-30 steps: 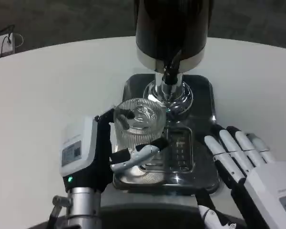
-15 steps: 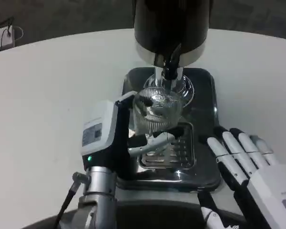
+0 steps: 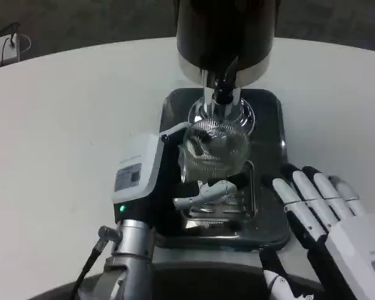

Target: Grasp the cup under the faucet to collect the drink, then remove the cup.

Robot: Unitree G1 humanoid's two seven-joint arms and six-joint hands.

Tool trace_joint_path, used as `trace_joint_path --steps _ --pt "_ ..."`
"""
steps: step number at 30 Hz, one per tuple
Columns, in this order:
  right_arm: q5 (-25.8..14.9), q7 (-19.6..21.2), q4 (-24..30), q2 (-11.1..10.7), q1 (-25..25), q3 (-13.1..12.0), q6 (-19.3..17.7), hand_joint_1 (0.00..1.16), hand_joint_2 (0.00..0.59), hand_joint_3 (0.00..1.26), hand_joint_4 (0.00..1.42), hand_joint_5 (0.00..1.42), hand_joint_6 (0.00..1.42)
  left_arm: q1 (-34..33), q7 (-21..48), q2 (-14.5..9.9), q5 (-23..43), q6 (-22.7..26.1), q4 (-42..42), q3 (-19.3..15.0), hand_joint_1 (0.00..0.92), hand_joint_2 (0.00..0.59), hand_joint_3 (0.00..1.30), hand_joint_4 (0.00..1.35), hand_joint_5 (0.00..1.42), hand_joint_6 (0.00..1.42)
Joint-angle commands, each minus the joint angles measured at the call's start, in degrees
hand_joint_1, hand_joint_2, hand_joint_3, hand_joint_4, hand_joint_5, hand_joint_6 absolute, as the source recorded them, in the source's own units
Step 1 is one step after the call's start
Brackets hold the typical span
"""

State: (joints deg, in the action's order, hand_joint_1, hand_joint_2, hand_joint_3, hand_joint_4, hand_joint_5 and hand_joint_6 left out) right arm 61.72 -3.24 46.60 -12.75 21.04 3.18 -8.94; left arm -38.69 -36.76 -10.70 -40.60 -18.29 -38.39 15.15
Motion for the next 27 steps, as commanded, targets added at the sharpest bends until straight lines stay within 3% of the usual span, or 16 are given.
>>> trace_joint_path --steps 1,7,13,20,27 --pt "-0.1 -0.4 0.4 0.3 0.2 0.2 0.0 0.16 0.533 0.08 0.0 0.0 0.03 1.2 0.8 -0.7 0.7 0.4 0.4 0.4 0.342 0.065 0.56 0.57 0.89 1.12" --pt "-0.1 -0.5 0.3 0.5 0.3 0.1 -0.1 0.16 0.533 0.08 0.0 0.0 0.03 1.6 3.1 -0.9 2.2 -1.2 0.9 0.6 0.231 0.058 0.31 0.33 0.72 0.9" --pt "-0.3 -0.5 0.2 0.6 0.3 0.0 -0.2 0.16 0.533 0.08 0.0 0.0 0.03 2.5 2.9 -1.3 2.5 -2.0 2.8 0.9 0.167 0.029 0.25 0.27 0.65 0.8" --pt "-0.3 -0.5 0.1 0.7 0.2 0.0 -0.1 0.16 0.533 0.08 0.0 0.0 0.03 7.1 3.4 -1.6 6.3 -4.4 9.6 -1.8 0.005 0.0 0.18 0.18 0.48 0.48" --pt "-0.7 -0.6 0.1 0.8 -0.2 -0.2 0.1 0.17 0.53 0.08 0.0 0.0 0.03 15.2 7.2 -2.8 8.9 -3.1 21.1 -5.2 0.0 0.0 0.16 0.15 0.4 0.36"
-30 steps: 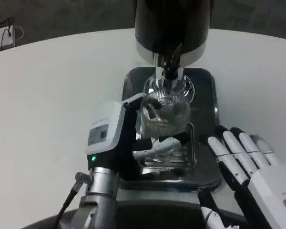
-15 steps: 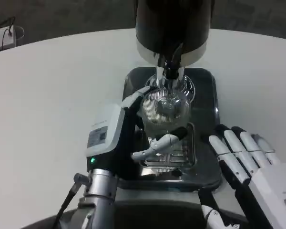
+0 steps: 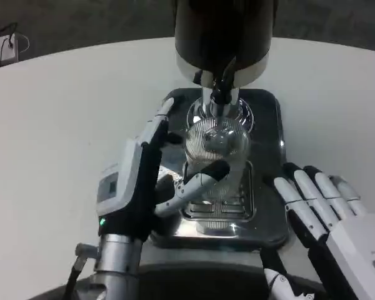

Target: Grasp the cup under the faucet to collect the drink, then remove the cup.

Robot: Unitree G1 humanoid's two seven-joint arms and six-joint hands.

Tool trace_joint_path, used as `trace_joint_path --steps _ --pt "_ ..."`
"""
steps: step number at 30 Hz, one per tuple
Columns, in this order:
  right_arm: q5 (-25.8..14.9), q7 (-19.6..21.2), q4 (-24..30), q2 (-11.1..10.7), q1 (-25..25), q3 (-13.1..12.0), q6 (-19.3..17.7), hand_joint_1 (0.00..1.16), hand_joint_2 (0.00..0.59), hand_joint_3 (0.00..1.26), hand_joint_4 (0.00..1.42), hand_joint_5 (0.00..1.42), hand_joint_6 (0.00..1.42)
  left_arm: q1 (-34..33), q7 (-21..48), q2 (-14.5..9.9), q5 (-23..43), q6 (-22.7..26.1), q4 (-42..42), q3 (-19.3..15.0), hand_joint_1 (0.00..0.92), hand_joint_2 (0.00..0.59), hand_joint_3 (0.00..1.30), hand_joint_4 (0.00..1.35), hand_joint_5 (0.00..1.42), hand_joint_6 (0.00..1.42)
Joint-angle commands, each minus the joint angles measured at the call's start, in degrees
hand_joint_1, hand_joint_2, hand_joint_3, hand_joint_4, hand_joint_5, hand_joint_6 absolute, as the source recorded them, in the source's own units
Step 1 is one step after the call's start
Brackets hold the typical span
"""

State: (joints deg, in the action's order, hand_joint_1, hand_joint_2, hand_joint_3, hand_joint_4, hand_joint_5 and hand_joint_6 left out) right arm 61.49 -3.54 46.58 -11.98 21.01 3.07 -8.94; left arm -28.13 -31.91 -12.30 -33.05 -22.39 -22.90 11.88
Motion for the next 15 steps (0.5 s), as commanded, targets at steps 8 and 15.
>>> trace_joint_path --steps 8,15 --pt "-0.8 -1.0 0.2 0.1 -0.5 -0.2 0.4 0.18 0.527 0.08 0.0 0.0 0.03 15.2 8.4 -1.5 4.6 2.5 20.1 -6.1 0.0 0.073 0.05 0.0 0.18 0.13" --pt "-1.1 -0.9 0.2 -0.1 -0.3 -0.1 0.1 0.18 0.526 0.08 0.0 0.0 0.03 18.2 14.8 -0.6 9.8 3.2 32.0 -8.5 0.0 0.122 0.0 0.0 0.03 0.0"
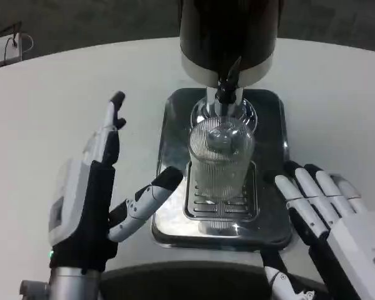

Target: Grasp the cup under the faucet to collect the drink, then remove the cup.

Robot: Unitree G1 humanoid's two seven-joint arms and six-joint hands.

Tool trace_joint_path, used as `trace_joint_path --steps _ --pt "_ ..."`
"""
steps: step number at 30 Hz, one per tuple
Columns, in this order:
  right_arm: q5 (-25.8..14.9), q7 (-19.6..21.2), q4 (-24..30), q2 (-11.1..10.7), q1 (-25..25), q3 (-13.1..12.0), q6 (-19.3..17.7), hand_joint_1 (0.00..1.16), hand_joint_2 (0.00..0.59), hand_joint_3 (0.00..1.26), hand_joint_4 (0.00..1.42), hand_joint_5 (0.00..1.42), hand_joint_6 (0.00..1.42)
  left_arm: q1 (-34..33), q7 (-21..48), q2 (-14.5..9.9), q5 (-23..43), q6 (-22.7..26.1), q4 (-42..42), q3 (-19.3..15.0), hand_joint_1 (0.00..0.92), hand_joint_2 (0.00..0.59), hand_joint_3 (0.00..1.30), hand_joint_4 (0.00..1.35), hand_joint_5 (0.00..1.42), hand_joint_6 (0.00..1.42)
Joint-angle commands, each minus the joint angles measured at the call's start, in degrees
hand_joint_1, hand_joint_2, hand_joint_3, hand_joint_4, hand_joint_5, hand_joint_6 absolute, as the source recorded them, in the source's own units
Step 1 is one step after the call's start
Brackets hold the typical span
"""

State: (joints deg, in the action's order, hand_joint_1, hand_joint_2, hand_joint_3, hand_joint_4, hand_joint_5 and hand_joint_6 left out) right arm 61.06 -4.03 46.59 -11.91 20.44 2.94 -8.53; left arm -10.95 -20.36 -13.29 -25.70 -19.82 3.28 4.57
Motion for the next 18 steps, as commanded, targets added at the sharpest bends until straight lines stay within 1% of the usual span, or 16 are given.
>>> trace_joint_path --steps 1,7,9,14,18 --pt "-0.7 -0.4 0.2 -0.2 0.3 0.1 -0.3 0.18 0.526 0.08 0.0 0.0 0.03 1.1 4.1 0.5 3.1 0.9 7.2 -1.4 0.0 0.123 0.0 0.0 0.02 0.0" --pt "-0.7 -0.4 0.0 -0.4 0.3 0.5 -0.6 0.18 0.526 0.08 0.0 0.0 0.03 -0.6 9.3 1.3 5.4 3.3 15.3 -2.3 0.0 0.126 0.0 0.0 0.0 0.0" --pt "-0.7 -0.4 0.0 -0.4 0.3 0.5 -0.6 0.19 0.526 0.08 0.0 0.0 0.03 -2.2 12.2 1.1 7.2 4.8 17.8 -2.2 0.0 0.126 0.0 0.0 0.0 0.0" --pt "-0.8 -0.3 0.2 -0.5 0.7 0.5 -0.7 0.18 0.529 0.08 0.0 0.0 0.03 -5.5 18.5 0.7 11.3 8.5 20.9 -2.1 0.0 0.137 0.0 0.0 0.0 0.0" --pt "-0.8 -0.3 0.4 -0.5 0.9 0.5 -0.8 0.18 0.531 0.08 0.0 0.0 0.03 -7.7 22.0 1.4 14.0 12.5 22.4 -1.8 0.0 0.142 0.0 0.0 0.0 0.0"
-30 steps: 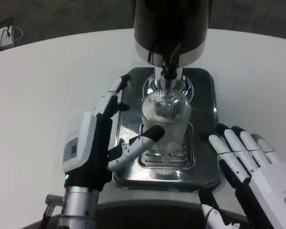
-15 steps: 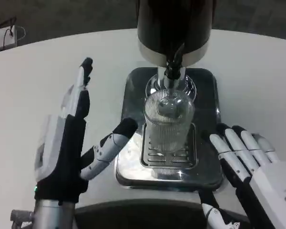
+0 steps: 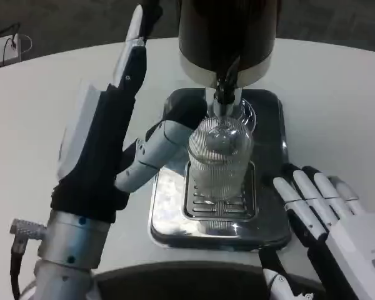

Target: Grasp the cup under the faucet to collect the drink, then remove the cup.

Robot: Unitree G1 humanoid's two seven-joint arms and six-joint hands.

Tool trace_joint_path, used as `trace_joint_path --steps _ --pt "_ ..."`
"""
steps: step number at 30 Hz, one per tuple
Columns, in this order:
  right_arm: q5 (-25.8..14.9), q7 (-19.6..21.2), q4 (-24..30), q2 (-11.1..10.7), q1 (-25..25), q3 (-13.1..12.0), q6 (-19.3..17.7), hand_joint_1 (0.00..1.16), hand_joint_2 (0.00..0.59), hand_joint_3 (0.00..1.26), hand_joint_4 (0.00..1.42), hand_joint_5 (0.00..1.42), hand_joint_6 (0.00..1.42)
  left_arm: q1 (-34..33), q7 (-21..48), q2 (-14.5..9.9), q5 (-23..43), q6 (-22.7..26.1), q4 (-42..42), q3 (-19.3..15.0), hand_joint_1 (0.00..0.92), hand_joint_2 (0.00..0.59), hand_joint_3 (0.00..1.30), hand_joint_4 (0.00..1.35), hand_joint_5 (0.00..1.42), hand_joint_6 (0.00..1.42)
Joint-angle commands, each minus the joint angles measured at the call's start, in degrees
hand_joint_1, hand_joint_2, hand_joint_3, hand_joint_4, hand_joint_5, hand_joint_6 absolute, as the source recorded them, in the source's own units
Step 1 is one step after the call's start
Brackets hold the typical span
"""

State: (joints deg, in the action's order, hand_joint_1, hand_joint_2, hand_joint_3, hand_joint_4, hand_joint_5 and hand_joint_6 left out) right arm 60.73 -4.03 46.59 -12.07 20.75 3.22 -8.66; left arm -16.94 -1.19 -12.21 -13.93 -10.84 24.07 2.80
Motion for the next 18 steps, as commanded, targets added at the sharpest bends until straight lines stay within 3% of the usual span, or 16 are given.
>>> trace_joint_path --steps 1,6,18 --pt "-0.5 -0.3 0.4 -0.3 0.6 0.2 -0.7 0.18 0.532 0.08 0.0 0.0 0.03 -2.1 3.4 0.6 2.9 4.3 1.8 -0.1 0.0 0.143 0.0 0.0 0.0 0.0" --pt "-0.5 -0.5 0.8 -0.4 0.8 0.2 -0.7 0.18 0.532 0.08 0.0 0.0 0.03 -5.7 6.7 0.1 4.2 7.2 1.6 0.2 0.0 0.147 0.0 0.0 0.0 0.0" --pt "-0.3 -0.7 1.1 -0.1 0.8 0.2 -0.5 0.17 0.533 0.08 0.0 0.0 0.03 -9.3 8.5 0.8 3.5 7.7 -0.7 2.4 0.0 0.147 0.0 0.0 0.0 0.0"
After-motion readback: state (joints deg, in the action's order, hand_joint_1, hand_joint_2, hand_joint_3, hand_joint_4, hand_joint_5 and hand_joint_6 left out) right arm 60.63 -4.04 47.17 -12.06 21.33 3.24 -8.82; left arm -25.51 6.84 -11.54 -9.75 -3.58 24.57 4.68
